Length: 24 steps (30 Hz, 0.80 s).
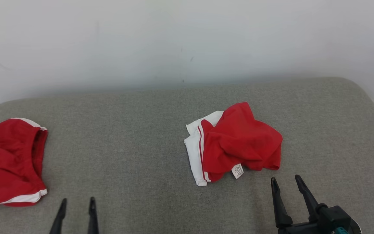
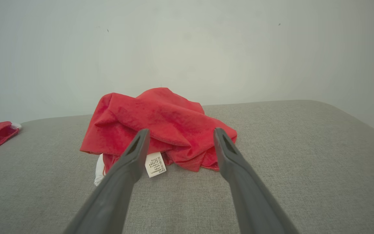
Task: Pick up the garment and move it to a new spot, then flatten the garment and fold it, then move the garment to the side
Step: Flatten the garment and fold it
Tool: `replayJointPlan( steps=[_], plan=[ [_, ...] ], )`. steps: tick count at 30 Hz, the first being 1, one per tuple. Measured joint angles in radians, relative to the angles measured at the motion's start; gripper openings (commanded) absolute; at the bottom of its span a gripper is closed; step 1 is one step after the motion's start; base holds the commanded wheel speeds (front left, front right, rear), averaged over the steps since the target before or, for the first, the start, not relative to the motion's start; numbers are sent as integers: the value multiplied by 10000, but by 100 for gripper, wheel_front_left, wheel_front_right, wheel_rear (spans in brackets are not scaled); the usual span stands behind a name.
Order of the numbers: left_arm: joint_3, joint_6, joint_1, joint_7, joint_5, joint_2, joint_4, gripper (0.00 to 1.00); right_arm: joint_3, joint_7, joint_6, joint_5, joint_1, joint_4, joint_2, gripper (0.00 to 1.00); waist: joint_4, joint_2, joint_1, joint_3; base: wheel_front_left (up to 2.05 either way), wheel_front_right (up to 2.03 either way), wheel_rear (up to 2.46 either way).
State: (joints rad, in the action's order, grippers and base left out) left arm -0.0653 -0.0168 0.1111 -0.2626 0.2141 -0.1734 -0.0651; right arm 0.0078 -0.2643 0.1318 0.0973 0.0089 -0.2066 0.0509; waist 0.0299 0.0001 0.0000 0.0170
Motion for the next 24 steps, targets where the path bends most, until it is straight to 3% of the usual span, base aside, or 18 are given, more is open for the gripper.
replayJointPlan(
  steps=[5, 11, 24],
  plan=[
    [-698, 462, -573, 4, 21, 334, -656, 100, 198, 0, 0, 31, -107, -61, 0, 100, 162, 0, 0, -78, 0, 0, 0],
    [-1666, 1120, -2024, 0, 73, 692, -2476, 100, 261, 0, 0, 65, -361, -54, -2, 100, 731, 0, 0, -329, 0, 0, 0],
    [-2999, 1419, -4430, 0, 88, 886, -5365, 100, 211, 0, 0, 341, -945, 117, 6, 100, 1888, 1, 2, -1452, 0, 0, 0]
  ],
)
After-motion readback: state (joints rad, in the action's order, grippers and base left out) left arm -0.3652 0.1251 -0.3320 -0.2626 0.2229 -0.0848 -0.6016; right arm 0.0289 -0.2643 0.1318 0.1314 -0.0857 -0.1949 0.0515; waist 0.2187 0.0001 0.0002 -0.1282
